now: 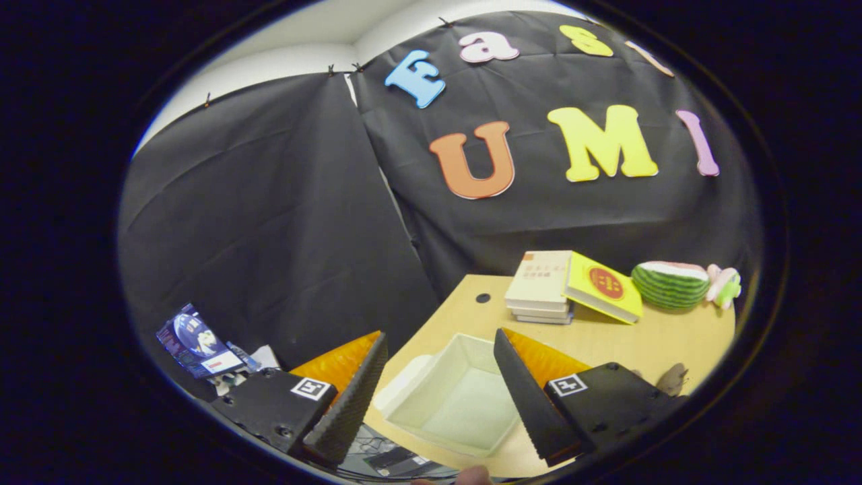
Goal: Open the storage box then place both shoes into the box .Put the left shoe in first, then the right shoe, with the right side of both shoes facing outward in a uniform manner.
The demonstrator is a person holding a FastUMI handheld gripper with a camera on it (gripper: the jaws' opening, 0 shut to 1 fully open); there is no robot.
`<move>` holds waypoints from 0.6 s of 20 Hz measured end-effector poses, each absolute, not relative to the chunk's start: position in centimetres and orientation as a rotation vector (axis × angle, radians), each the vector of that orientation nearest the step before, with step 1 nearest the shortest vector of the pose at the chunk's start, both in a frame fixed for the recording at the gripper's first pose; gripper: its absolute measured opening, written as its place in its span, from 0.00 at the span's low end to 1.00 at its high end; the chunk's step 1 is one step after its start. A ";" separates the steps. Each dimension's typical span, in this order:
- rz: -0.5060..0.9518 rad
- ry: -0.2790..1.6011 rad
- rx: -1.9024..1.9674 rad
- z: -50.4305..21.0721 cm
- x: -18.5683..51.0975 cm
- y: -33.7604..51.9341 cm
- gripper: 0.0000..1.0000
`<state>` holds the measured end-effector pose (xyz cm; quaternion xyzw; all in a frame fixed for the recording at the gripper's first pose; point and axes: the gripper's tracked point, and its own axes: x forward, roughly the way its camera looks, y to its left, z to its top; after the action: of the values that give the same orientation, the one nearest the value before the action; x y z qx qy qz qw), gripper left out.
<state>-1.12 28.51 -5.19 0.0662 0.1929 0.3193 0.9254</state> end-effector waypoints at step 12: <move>0.323 0.536 0.072 -11.8 2.6 5.5 1.00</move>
<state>2.62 5.46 -11.82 0.0355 0.2638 0.1590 0.9507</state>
